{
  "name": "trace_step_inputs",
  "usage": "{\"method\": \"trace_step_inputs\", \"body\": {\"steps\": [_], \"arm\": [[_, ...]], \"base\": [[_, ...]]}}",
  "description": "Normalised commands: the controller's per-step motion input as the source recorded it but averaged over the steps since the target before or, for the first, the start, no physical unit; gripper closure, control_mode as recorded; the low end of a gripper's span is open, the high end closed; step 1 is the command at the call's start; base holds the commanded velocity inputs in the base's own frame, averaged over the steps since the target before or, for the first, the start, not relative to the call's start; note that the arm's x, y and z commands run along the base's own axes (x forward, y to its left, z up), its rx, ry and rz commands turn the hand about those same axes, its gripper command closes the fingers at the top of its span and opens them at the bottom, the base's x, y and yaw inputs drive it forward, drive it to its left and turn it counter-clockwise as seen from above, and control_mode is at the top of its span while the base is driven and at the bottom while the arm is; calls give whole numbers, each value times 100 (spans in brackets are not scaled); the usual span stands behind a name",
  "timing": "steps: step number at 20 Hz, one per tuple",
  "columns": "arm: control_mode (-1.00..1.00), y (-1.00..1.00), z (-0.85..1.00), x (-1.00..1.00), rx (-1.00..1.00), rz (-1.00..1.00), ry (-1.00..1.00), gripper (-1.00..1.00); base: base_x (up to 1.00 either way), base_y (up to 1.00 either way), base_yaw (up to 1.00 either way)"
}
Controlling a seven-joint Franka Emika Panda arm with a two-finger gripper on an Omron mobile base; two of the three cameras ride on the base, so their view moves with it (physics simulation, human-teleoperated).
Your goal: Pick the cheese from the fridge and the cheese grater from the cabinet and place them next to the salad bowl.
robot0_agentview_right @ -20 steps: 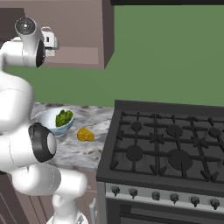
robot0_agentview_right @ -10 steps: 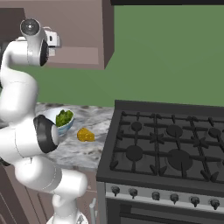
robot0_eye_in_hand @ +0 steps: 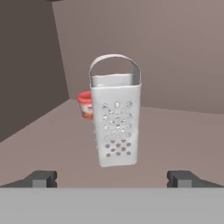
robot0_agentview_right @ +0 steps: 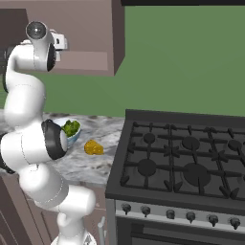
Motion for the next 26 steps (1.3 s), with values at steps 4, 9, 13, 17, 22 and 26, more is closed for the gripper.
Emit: {"method": "trace_step_inputs", "body": {"steps": [4, 9, 13, 17, 22, 26], "arm": [[-100, 9, 0, 19, 0, 0, 0, -100], [-100, 11, 0, 19, 0, 0, 0, -100], [-100, 13, -1, 13, 0, 0, 0, -100], [-100, 16, -12, 11, 0, 0, -1, -100], [-100, 3, -10, 7, 0, 0, -1, -100], [-100, 0, -8, 6, 0, 0, -3, -100]], "base": [[0, 0, 0], [0, 0, 0], [0, 0, 0], [0, 0, 0], [0, 0, 0], [0, 0, 0]]}}
